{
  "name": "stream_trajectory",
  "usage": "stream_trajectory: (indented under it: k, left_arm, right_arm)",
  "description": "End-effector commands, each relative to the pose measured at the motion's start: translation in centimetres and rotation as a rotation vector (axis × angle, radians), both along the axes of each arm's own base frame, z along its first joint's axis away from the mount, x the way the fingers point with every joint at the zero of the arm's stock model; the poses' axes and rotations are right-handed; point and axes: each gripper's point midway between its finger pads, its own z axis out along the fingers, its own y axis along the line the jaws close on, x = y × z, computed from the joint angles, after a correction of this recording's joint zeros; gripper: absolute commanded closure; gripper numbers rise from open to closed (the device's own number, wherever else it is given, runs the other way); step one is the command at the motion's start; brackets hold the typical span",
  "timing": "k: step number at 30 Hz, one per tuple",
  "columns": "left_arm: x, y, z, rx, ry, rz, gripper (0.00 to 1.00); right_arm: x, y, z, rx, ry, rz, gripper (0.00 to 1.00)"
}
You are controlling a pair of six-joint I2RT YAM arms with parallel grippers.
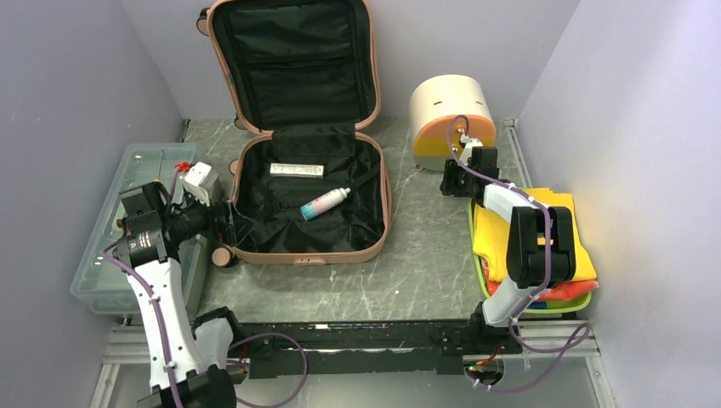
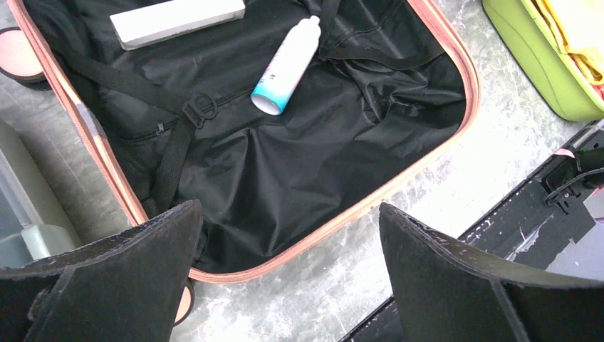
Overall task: Open, take out, and arrange the luggage
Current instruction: Move the storage box to the corner of the board.
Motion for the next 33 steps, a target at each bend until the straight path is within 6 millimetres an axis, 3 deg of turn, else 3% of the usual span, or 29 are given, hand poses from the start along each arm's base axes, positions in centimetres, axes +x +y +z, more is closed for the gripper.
stream_trajectory:
  k: [1, 3, 12, 21, 26, 33]
  left_arm:
    - [0.2, -0.2, 1.8, -0.012, -0.077, -0.015, 0.01]
    - [0.1, -0.3, 2.0, -0.014, -0.091, -0.014, 0.00]
    - [0.1, 0.0, 1.9, -0.014, -0.097, 0.000, 0.01]
    - [0.1, 0.2, 1.8, -0.011, -0.096, 0.006, 0.01]
    - [0.0, 0.2, 1.9, -0.008, -0.101, 0.012, 0.01]
    - [0.0, 0.4, 2.0, -0.006, -0.106, 0.019, 0.01]
  right_arm:
    - [3.6, -1.5, 3.1, -0.058, -0.161, -0.062, 0.49]
    - [4.2, -1.7, 3.5, -0.063, -0.192, -0.078, 0.49]
    - [7.0, 1.3, 2.6, -0.059, -0.222, -0.027, 0.50]
    - [9.1, 1.1, 2.6, -0.112, -0.224, -0.095, 0.51]
    - [8.3, 2.3, 3.1, -0.105, -0.251, -0.073, 0.61]
    - [6.0, 3.2, 5.5, -0.231, -0.388, -0.015, 0.60]
